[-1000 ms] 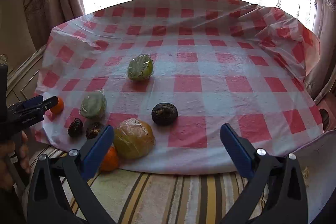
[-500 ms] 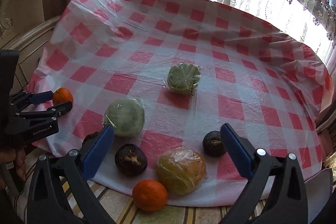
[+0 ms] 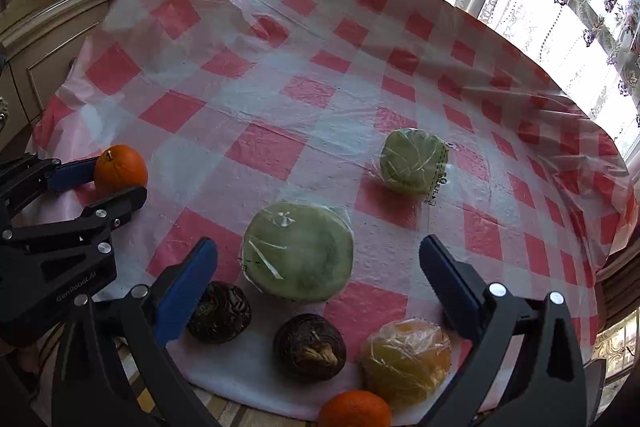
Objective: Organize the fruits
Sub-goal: 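Grasp an orange with the left tool while the right tool grasps the wrapped green melon half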
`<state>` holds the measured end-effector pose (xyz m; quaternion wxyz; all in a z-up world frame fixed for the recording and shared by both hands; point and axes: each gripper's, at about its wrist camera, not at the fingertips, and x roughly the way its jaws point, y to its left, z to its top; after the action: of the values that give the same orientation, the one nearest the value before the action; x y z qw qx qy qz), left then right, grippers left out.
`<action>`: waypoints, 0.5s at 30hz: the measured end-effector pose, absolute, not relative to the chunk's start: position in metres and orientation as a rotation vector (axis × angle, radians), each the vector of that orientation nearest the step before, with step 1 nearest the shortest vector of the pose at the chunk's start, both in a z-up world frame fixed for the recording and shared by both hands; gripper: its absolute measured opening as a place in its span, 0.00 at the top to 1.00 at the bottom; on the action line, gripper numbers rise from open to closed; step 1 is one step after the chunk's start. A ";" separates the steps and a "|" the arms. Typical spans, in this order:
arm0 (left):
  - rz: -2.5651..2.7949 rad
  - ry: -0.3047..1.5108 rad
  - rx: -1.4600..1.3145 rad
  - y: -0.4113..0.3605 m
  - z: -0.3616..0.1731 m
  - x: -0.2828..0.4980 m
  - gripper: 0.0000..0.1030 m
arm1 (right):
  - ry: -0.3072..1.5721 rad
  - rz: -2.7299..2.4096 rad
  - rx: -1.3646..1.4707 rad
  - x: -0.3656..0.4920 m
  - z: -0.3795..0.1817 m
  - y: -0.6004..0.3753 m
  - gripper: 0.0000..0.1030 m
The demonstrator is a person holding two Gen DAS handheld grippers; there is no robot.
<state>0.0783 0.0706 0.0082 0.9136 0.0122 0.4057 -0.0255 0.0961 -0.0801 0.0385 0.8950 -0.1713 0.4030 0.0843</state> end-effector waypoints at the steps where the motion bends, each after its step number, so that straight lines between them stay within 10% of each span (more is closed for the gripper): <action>1: -0.052 0.835 0.024 0.071 0.008 0.078 0.56 | 0.841 0.172 -0.358 0.098 0.037 -0.079 0.02; 15: -0.053 0.830 0.016 0.072 0.011 0.078 0.57 | 0.914 0.208 -0.286 0.109 0.024 -0.085 0.40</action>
<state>0.0776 0.0718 0.0106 0.9147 0.0078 0.4034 -0.0256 0.1093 -0.0853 0.0242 0.8823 -0.1374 0.4390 0.0998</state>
